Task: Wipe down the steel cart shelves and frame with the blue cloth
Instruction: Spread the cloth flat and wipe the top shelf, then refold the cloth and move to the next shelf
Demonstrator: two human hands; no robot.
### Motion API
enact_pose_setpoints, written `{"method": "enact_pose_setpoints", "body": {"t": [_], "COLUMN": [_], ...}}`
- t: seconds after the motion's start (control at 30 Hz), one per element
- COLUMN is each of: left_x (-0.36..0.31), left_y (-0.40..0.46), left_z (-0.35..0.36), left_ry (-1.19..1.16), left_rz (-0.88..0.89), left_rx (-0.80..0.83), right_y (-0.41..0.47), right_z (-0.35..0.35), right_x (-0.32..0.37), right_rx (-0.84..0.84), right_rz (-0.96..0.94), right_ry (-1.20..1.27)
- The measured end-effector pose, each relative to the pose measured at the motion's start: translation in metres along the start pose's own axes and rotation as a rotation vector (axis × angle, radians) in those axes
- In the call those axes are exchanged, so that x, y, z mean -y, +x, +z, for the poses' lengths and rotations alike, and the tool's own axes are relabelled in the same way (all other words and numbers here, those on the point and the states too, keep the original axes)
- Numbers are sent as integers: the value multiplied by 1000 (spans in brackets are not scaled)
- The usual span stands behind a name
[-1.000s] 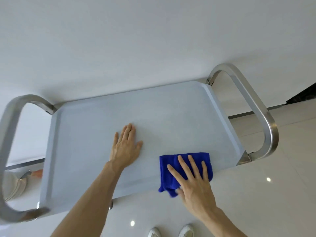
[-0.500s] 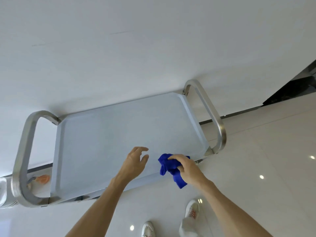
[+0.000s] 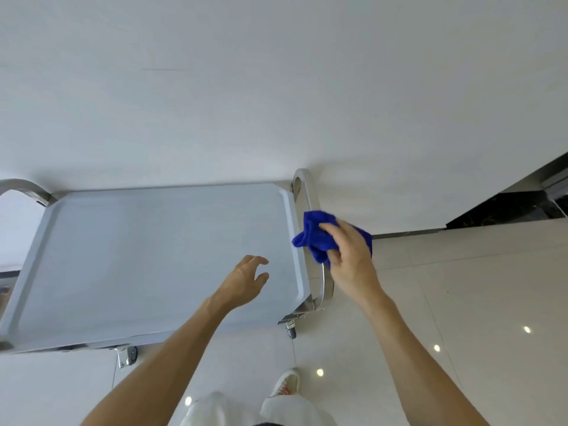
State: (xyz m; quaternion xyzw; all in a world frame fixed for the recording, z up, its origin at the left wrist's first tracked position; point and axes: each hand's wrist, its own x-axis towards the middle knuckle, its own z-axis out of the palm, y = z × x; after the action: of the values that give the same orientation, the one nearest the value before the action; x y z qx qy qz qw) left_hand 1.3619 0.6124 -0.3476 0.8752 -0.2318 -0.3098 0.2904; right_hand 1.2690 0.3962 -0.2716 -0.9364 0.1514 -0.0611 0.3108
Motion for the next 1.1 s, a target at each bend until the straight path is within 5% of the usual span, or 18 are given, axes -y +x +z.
{"method": "enact_pose_setpoints", "body": {"t": [0.1,0.47,0.6,0.8,1.1], "left_x": [-4,37,51,58,64], "left_y": [10,85,109,114,121], "left_z": [3,4,0,8,14], "left_ry": [18,680,658,666,687], "left_rz": [-9,-123,-136,-113,-117], "left_rx": [5,186,341,352,356], "right_y": [4,110,138,199,306], "right_z": [37,59,69,72,78], "right_x": [-20,-16,-18,-21,-26], "right_rx": [192,90,91,115,395], "right_rz": [75,293,287,258,338], "right_ry": [-209,-280,-422,-469,-492]}}
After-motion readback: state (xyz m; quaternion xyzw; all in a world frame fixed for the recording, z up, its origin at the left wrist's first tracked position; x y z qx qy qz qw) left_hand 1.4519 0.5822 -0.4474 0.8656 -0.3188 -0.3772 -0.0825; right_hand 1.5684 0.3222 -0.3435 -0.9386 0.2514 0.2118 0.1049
